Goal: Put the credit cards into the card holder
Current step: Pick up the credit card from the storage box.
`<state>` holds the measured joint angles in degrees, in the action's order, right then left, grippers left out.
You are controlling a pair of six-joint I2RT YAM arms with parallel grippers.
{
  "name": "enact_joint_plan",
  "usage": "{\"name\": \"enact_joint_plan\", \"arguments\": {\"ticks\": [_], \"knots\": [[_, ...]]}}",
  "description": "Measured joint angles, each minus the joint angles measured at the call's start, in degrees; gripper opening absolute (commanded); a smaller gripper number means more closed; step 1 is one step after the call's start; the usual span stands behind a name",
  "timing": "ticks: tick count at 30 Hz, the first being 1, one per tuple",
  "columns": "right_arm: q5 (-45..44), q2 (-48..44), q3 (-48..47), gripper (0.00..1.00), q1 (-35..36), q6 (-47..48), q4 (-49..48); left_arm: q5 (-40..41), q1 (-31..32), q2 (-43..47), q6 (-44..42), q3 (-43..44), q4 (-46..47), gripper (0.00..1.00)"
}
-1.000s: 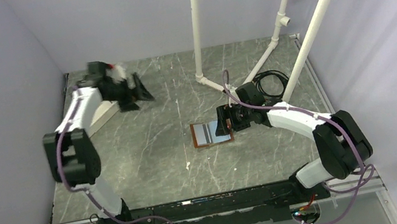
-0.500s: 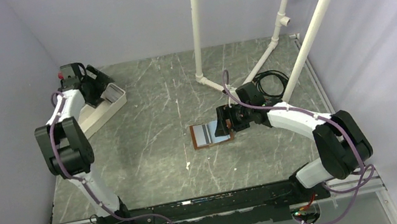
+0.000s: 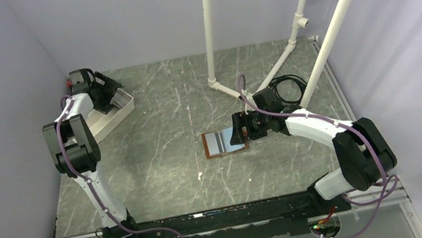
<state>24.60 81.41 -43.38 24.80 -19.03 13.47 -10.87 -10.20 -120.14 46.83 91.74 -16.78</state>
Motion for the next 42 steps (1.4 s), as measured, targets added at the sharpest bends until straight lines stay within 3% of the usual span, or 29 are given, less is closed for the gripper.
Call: {"name": "enact_joint_plan", "arguments": {"ticks": [13, 18, 24, 42], "knots": [[0.35, 0.0, 0.0, 0.79, -0.72, 0.0, -0.04, -4.33, -0.94, -0.59, 2.12, -0.92, 4.09, 0.74], [0.9, 0.0, 0.0, 0.79, -0.76, -0.02, -0.17, -4.59, -1.2, -0.59, 2.16, -1.05, 4.15, 0.62], [1.27, 0.0, 0.09, 0.79, -0.76, -0.02, -0.28, -4.44, -1.27, -0.59, 2.16, -1.09, 4.09, 0.56], [1.44, 0.02, 0.09, 0.78, -0.76, -0.02, -0.61, -4.24, -1.62, -0.48, 1.64, -1.11, 2.23, 0.16]]}}
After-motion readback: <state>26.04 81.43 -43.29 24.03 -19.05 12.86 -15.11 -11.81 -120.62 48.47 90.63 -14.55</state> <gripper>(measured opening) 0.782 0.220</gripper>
